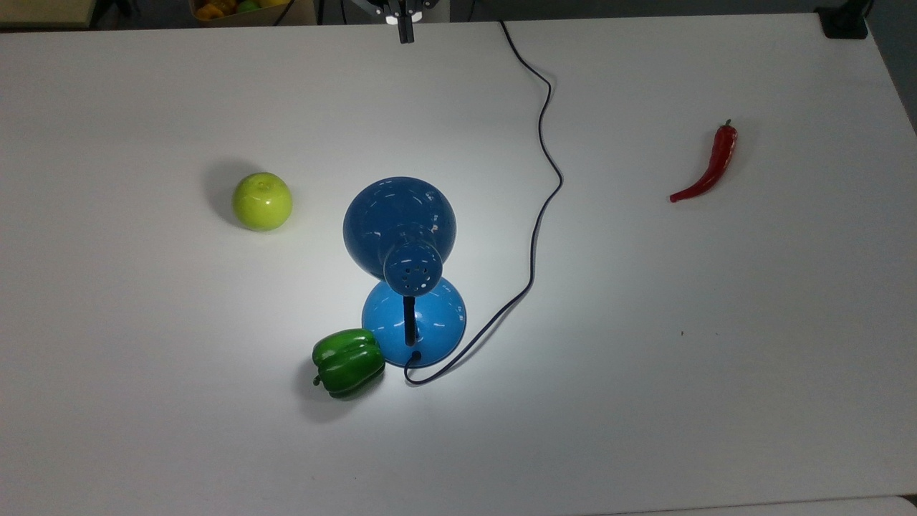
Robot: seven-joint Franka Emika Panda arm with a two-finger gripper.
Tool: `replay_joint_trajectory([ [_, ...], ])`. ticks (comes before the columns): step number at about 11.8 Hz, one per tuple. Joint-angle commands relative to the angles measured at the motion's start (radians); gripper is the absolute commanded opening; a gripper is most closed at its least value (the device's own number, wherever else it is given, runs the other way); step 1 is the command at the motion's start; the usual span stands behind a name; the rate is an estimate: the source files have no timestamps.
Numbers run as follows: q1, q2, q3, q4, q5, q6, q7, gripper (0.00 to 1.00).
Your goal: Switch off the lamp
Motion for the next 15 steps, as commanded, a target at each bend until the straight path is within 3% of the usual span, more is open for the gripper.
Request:
replay_joint_trajectory([
  [1, 0.004, -0.004, 0.000, -0.011, 0.030, 0.025, -0.024, 0.00],
  [7, 0.007, -0.005, 0.005, -0.037, 0.062, 0.014, -0.025, 0.00],
  [15, 0.020, 0.021, 0.010, -0.184, 0.007, 0.093, -0.016, 0.00],
])
